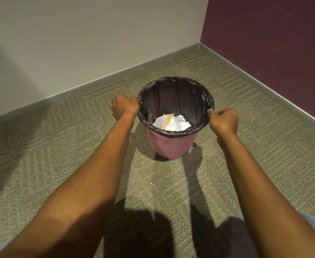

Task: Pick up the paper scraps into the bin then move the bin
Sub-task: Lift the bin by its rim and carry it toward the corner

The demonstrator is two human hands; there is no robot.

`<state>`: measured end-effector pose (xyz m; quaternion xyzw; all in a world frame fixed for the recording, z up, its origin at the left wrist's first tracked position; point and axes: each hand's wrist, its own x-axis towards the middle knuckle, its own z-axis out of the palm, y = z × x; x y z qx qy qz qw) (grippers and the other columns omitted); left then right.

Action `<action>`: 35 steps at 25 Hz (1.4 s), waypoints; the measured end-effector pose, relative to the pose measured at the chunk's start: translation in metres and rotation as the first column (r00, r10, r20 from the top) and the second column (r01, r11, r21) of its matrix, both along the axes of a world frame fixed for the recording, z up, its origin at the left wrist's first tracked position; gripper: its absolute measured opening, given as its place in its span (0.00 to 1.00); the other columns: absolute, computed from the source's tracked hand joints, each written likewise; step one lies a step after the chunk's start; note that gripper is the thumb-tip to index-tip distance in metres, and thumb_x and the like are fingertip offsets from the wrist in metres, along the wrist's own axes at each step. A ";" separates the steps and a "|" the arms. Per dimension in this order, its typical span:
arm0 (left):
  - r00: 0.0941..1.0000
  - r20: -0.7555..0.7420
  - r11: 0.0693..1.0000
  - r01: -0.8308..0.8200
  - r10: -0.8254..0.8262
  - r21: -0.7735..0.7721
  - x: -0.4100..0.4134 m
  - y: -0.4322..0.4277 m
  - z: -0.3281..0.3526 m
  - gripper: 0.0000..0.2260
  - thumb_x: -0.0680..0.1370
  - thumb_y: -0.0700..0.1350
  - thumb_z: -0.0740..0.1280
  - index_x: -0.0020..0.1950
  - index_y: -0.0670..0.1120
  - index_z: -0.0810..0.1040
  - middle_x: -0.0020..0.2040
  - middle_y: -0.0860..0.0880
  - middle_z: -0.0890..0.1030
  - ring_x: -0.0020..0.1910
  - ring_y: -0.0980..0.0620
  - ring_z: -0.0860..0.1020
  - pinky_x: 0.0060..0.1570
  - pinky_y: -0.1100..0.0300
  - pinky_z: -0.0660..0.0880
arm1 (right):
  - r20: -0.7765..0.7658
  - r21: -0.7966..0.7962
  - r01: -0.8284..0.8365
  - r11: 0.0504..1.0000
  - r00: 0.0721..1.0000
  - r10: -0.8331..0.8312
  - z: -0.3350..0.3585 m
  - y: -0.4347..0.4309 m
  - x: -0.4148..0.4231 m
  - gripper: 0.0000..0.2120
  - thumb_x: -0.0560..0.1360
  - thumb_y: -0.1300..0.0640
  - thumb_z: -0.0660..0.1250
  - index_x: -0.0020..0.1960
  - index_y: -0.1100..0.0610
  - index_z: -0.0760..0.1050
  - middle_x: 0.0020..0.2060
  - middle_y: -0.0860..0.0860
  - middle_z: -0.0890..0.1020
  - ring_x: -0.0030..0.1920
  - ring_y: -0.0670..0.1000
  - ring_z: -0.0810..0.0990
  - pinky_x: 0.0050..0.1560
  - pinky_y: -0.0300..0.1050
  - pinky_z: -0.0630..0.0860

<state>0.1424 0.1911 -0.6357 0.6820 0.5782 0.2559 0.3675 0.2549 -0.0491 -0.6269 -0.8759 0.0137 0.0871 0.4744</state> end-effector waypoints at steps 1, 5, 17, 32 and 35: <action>1.000 0.016 0.996 0.005 -0.003 -0.084 -0.003 -0.002 -0.003 0.10 0.79 0.45 0.65 0.52 0.38 0.77 0.38 0.43 0.78 0.30 0.53 0.71 0.34 0.55 0.76 | -0.038 -0.005 -0.019 1.000 0.999 0.018 -0.002 0.001 0.002 0.18 0.77 0.53 0.69 0.33 0.56 0.67 0.26 0.50 0.68 0.24 0.50 0.63 0.32 0.47 0.70; 0.982 0.184 0.965 0.095 -0.050 -0.245 -0.006 -0.003 -0.016 0.13 0.80 0.43 0.63 0.35 0.44 0.70 0.32 0.48 0.71 0.28 0.53 0.69 0.27 0.59 0.70 | -0.108 0.089 -0.061 0.994 0.992 0.071 -0.006 0.004 0.013 0.17 0.77 0.52 0.69 0.34 0.56 0.67 0.29 0.54 0.71 0.32 0.53 0.72 0.36 0.53 0.77; 0.971 0.226 0.923 0.153 -0.075 -0.352 -0.032 -0.011 0.023 0.02 0.74 0.36 0.69 0.44 0.41 0.79 0.39 0.44 0.78 0.33 0.52 0.75 0.47 0.56 0.78 | -0.229 0.138 -0.054 0.989 0.970 0.085 0.029 -0.004 0.007 0.09 0.77 0.61 0.70 0.40 0.61 0.74 0.35 0.55 0.82 0.33 0.54 0.84 0.28 0.46 0.82; 0.975 0.198 0.867 0.185 -0.102 -0.463 -0.109 -0.063 0.345 0.05 0.75 0.36 0.69 0.47 0.35 0.82 0.40 0.42 0.80 0.39 0.49 0.75 0.42 0.56 0.73 | -0.310 0.111 -0.076 0.991 0.945 0.107 0.333 -0.064 -0.061 0.12 0.78 0.58 0.70 0.37 0.60 0.76 0.34 0.59 0.83 0.31 0.55 0.84 0.34 0.52 0.84; 0.976 0.185 0.859 0.190 -0.114 -0.475 -0.120 -0.073 0.409 0.06 0.76 0.37 0.69 0.49 0.35 0.82 0.41 0.43 0.81 0.39 0.49 0.76 0.37 0.59 0.73 | -0.316 0.111 -0.091 0.990 0.941 0.122 0.398 -0.075 -0.069 0.11 0.78 0.58 0.70 0.39 0.62 0.76 0.36 0.61 0.83 0.34 0.58 0.84 0.32 0.50 0.84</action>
